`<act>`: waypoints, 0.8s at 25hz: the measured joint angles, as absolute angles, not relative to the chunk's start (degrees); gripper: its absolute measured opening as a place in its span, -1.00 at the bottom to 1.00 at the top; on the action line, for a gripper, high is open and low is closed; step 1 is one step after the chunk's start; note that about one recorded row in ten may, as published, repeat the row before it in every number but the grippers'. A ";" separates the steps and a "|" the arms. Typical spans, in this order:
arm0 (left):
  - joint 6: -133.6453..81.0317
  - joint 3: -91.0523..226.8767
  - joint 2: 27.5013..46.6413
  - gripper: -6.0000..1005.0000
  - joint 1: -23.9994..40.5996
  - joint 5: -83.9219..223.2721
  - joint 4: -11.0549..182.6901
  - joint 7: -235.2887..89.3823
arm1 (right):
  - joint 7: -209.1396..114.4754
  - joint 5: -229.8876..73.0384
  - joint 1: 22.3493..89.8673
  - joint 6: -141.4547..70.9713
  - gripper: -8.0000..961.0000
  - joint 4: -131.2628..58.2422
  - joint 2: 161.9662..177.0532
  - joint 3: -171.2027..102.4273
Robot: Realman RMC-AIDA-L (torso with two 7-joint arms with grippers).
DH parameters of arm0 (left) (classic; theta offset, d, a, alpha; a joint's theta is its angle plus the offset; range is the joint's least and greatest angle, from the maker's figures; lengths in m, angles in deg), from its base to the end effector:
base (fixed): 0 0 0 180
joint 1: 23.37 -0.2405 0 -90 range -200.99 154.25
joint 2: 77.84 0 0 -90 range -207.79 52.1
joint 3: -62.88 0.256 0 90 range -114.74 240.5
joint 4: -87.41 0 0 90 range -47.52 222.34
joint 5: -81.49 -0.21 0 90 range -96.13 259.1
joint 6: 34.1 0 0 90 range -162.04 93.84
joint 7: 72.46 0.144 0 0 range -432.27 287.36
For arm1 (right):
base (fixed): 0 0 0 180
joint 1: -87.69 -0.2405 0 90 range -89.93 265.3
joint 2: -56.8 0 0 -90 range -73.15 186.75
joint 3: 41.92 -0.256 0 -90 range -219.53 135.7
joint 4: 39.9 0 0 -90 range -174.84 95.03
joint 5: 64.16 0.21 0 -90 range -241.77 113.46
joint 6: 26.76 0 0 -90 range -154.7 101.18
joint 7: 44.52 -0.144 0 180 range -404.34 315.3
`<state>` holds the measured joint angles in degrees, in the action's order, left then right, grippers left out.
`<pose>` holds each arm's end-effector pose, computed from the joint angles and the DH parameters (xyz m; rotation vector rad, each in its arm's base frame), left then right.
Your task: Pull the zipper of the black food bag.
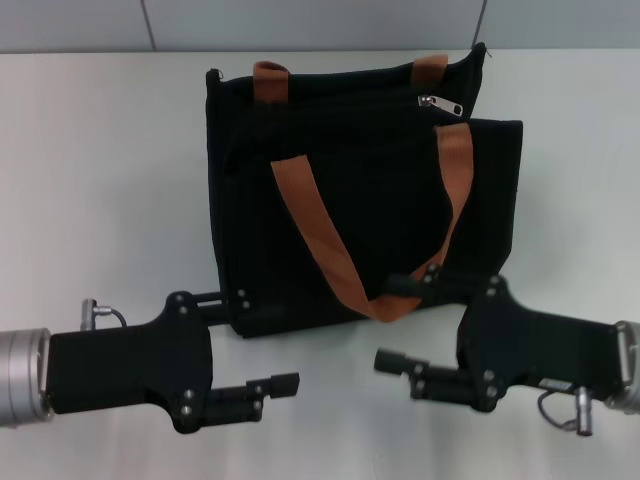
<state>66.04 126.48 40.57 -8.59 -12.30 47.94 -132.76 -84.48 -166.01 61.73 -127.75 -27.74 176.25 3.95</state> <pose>-0.2670 0.2375 -0.0203 -2.8722 -0.2390 -0.9691 0.2588 0.2412 -0.0565 -2.7177 0.1897 1.1748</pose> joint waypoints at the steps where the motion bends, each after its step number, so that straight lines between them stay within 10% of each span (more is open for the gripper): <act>1: 65.88 126.96 40.55 0.33 -8.66 -12.30 47.95 -132.76 | -84.66 -166.03 61.38 -127.19 0.48 -27.76 176.25 5.51; 20: 62.83 133.67 40.63 0.33 -9.09 -12.23 48.13 -133.03 | -85.02 -166.03 60.85 -125.13 0.48 -28.37 176.42 10.99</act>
<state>62.83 133.67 40.63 -9.09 -12.23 48.13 -133.03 -85.02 -166.03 60.85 -125.13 -28.37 176.42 10.99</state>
